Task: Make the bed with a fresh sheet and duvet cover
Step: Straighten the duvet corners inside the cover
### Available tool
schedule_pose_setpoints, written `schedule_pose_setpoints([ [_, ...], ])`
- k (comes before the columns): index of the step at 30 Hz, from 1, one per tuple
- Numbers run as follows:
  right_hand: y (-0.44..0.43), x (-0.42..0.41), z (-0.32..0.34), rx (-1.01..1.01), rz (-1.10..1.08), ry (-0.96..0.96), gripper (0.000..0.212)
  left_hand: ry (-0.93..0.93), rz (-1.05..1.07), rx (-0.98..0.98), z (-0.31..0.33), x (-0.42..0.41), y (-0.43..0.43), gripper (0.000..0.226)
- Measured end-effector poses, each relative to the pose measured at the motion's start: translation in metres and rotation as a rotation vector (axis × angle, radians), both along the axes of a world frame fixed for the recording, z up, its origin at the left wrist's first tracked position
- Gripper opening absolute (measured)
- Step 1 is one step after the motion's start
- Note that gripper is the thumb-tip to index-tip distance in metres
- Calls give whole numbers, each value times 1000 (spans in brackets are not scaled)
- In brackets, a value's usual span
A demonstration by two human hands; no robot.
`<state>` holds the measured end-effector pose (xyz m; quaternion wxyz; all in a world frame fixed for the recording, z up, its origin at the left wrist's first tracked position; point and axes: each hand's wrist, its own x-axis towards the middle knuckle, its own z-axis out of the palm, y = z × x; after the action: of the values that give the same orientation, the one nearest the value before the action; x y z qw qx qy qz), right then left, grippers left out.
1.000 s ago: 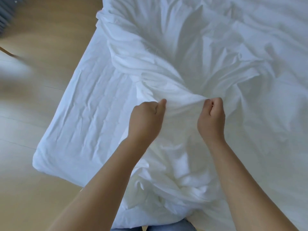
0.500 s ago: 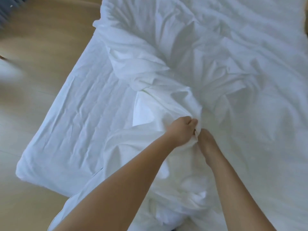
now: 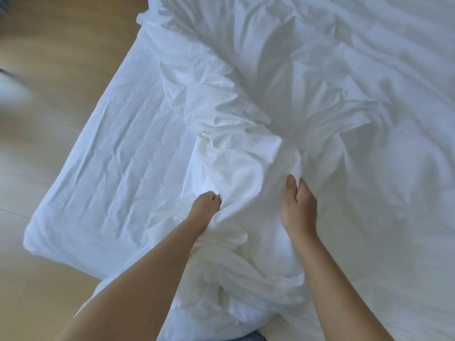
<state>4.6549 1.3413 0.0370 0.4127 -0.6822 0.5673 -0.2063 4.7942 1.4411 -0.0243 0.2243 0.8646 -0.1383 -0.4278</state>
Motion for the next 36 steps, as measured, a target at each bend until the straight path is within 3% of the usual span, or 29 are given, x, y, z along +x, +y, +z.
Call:
schedule_pose_setpoints([
  [2, -4, 3, 3, 50, 3, -28, 28, -1, 71, -63, 8, -2, -3, 36],
  [5, -10, 4, -1, 85, -75, -49, 13, 224, 268, -266, 18, -4, -8, 42],
  [7, -8, 8, 1, 72, -118, -123, 23, 197, 215, -233, 26, -7, -17, 49],
  [9, -1, 15, 3, 48, -68, -131, 48, 55, 155, -170, 27, -13, -22, 46],
  [13, 13, 27, 8, 55, 169, 109, 97, -91, 137, -165, 34, -16, -18, 53],
  [16, 14, 39, 14, 144, 244, 143, 103, -243, 48, -127, 53, -3, -9, 52],
  [18, 14, 49, 20, 367, 222, 38, 103, -245, 89, -196, 76, 4, -6, 48],
  [20, 14, 55, 28, 580, 167, -101, 89, -158, 119, -380, 105, 3, -8, 45],
  [23, 3, 58, 45, 663, 181, -288, 19, -59, 67, -619, 143, -14, -21, 39],
  [26, -19, 52, 69, 738, -11, -650, 18, 113, 99, -729, 147, -26, -34, 43],
  [29, -41, 42, 81, 727, -248, -826, 27, 125, 56, -604, 119, -22, -44, 36],
  [31, -54, 31, 83, 614, -312, -755, 21, 51, 29, -417, 94, -17, -49, 27],
  [33, -69, 18, 72, 439, -333, -596, 20, 63, 45, -212, 70, -12, -50, 72],
  [36, -82, -5, 43, -10, -206, -1, 32, 186, 75, -60, 44, -13, -51, 110],
])
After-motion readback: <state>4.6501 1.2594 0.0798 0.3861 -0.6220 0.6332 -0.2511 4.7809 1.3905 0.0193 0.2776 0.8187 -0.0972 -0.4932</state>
